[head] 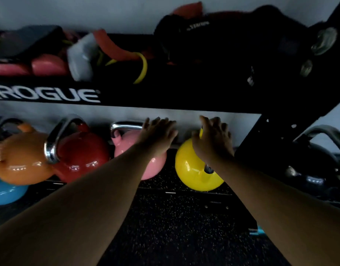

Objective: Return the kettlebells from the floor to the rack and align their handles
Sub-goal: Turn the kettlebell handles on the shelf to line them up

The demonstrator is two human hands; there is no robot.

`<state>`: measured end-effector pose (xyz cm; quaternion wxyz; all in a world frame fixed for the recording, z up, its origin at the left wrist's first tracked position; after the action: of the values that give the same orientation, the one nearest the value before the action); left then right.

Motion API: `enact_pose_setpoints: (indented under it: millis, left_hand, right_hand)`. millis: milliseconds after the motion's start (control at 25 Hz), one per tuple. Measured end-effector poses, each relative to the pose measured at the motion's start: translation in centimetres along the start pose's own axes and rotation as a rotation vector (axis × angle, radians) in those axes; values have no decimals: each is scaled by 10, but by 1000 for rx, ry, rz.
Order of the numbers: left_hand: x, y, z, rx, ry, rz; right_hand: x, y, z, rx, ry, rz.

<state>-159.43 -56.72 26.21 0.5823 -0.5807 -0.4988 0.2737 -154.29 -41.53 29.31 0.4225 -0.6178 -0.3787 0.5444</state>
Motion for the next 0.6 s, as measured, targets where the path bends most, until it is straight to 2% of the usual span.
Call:
enact_pose_setpoints:
  millis: [120, 240, 400, 520, 600]
  left_hand:
    - [-55, -33, -24, 118, -28, 68]
    - [-108, -44, -42, 184, -94, -56]
    - [-175, -27, -56, 156, -296, -462]
    - [-168, 3, -55, 45, -410, -776]
    - [-164, 14, -46, 61, -439, -985]
  right_hand:
    - [-53, 14, 12, -74, -98, -85]
    - [-93, 40, 21, -140, -112, -49]
    - [-128, 74, 36, -177, -86, 4]
    - [-129, 91, 52, -239, -24, 161]
    - [-132, 93, 53, -217, 38, 247]
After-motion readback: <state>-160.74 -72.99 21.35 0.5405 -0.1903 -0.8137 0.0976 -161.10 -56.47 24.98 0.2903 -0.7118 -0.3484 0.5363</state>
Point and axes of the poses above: each hand's wrist, its own z-axis towards the middle knuckle, its own y-axis out of the palm, x = y × z, the point moved 8 cm from there along z, towards the middle knuckle, and after that the axes turned 10 degrees about -x, right-handed, at the moved point
